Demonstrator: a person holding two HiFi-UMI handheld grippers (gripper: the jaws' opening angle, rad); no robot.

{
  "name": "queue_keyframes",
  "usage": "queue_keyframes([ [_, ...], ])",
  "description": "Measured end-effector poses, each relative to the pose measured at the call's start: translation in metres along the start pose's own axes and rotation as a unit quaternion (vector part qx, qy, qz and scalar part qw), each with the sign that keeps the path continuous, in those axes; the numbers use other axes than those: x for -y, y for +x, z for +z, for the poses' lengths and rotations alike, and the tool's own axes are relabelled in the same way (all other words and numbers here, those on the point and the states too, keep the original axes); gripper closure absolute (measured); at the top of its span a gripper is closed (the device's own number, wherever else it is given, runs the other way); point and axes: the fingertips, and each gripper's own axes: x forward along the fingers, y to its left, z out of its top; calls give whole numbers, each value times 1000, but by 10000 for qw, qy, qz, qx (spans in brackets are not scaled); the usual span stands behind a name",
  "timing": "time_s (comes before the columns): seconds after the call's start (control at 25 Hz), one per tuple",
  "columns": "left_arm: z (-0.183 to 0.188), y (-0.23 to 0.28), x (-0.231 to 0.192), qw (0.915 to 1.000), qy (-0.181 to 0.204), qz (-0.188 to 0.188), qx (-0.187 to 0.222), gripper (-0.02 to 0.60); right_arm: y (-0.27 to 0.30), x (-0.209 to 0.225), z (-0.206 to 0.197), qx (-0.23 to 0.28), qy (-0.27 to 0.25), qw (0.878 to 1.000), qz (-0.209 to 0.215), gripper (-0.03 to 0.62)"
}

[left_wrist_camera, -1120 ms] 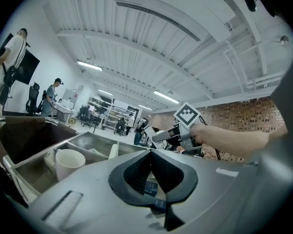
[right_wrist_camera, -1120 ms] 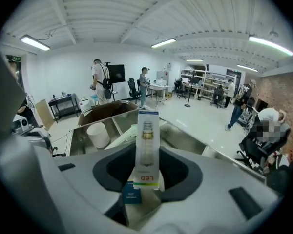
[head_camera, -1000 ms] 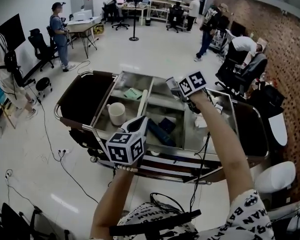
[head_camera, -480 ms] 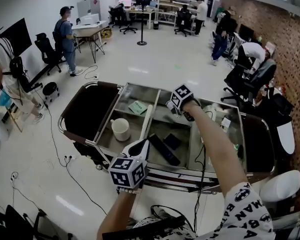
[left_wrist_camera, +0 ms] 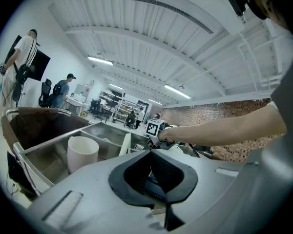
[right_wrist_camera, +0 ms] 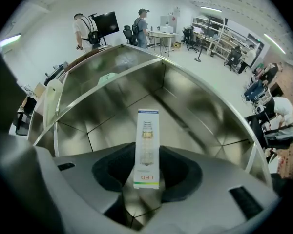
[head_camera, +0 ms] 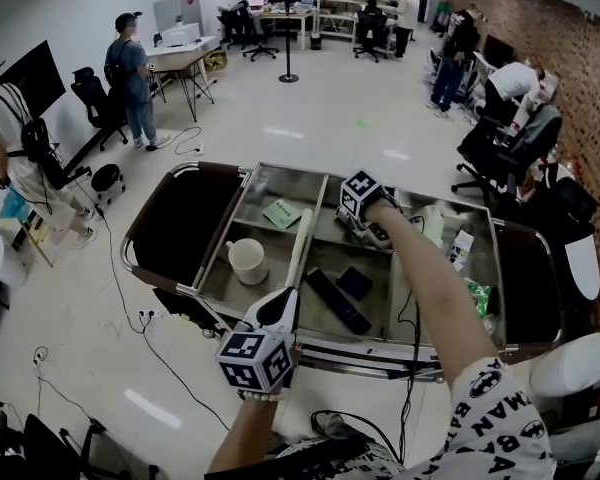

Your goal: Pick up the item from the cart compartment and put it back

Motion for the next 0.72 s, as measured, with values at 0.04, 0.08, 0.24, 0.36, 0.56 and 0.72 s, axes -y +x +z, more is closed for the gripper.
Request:
queue_keyframes([
  [0.04,0,-2,-1,10000,-9,10,11,581,2,0,0,-35,-31,10000,-15,429],
  [0.08,0,-3,-1,10000,-17,18,28,581,3,0,0,-68,-57,10000,-29,428],
  [0.24,4,-10,-1,9999,-20,29,116,581,6,0,-3,-192,-134,9997,-70,336],
  [0.36,6,-13,-2,9998,-11,31,172,581,-6,5,4,-30,-177,9997,-180,336],
  [0.56,13,-11,-1,9996,3,-55,274,581,-67,-1,29,1001,-105,9949,-54,339],
  [0.72,24,-4,7,9990,126,-188,372,581,-137,-22,36,2338,63,9722,114,573],
])
